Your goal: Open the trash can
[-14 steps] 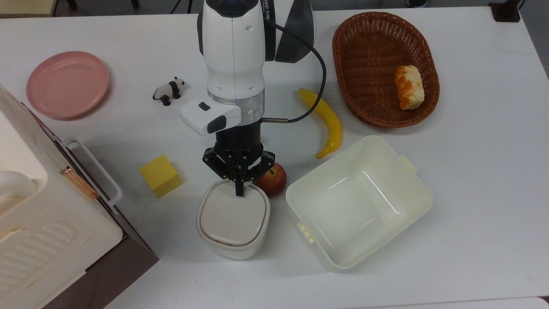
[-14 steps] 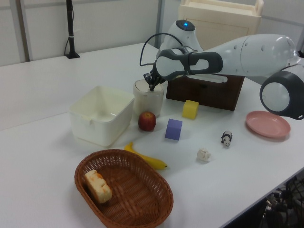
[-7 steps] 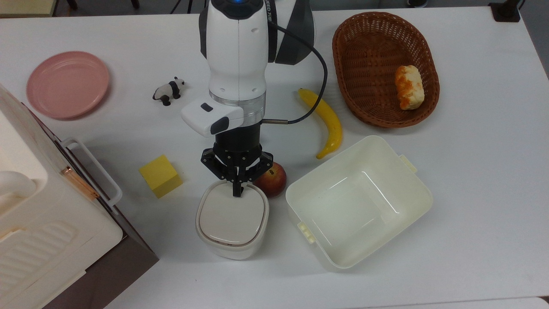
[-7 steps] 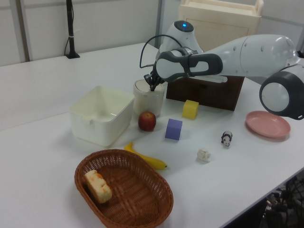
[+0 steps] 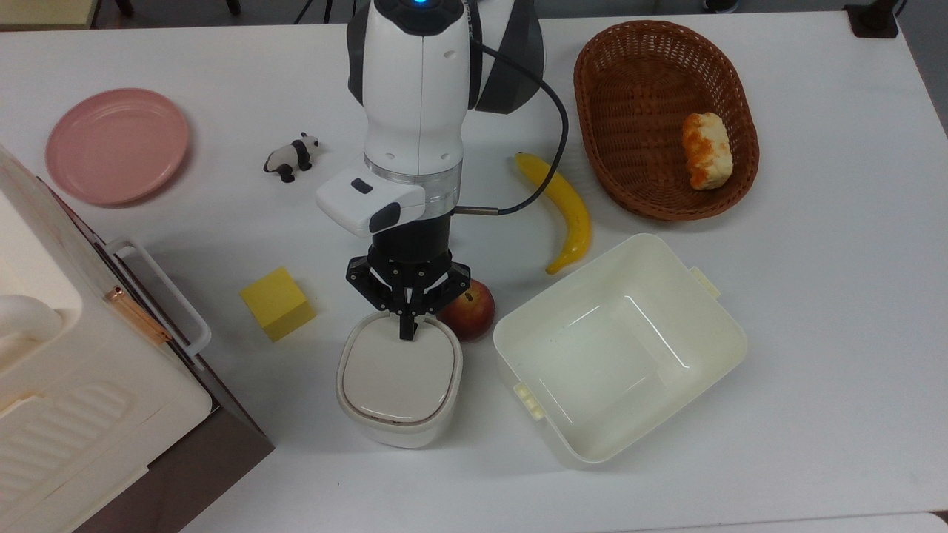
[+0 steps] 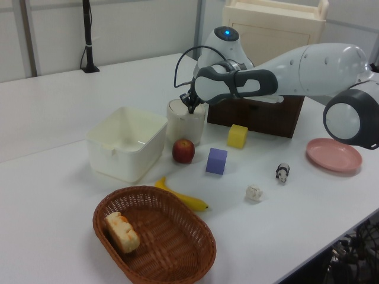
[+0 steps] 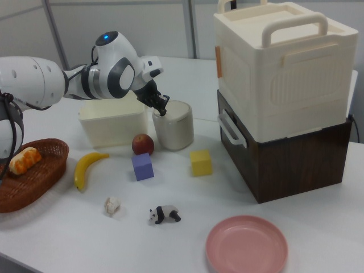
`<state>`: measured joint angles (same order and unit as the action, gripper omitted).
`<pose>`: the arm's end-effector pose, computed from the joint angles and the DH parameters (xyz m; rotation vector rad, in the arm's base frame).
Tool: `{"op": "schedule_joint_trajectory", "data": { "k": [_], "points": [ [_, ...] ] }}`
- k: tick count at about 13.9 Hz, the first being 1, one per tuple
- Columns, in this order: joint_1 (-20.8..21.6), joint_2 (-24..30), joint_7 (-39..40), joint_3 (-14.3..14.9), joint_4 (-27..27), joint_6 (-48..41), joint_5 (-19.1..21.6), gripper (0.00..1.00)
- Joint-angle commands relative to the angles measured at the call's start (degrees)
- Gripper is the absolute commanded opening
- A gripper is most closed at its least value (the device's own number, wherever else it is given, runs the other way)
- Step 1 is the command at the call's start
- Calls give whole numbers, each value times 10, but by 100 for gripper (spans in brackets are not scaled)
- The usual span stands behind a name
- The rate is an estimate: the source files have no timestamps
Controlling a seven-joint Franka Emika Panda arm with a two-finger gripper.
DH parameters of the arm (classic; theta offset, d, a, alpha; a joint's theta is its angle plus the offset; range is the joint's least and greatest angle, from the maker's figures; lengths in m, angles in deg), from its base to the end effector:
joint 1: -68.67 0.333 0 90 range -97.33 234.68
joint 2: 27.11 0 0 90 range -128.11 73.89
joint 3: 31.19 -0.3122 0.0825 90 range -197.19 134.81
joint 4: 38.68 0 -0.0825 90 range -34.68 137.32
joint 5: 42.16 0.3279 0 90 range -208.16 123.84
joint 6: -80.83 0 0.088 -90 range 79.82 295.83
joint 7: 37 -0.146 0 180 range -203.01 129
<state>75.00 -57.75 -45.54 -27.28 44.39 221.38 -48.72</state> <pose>0.7070 0.0366 0.4136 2.9763 -0.0266 0.7256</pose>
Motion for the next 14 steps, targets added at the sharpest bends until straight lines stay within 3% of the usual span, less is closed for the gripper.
{"op": "schedule_joint_trajectory", "data": {
  "k": [1,3,8,12,14],
  "points": [
    [4,-13,-10,2,-3,14,-25,0],
    [4,-13,-13,1,3,14,-45,0],
    [7,-13,-16,0,6,15,-52,0],
    [4,-3,-60,0,-1,13,-15,0],
    [2,33,-73,2,-1,9,29,0]
  ]
}}
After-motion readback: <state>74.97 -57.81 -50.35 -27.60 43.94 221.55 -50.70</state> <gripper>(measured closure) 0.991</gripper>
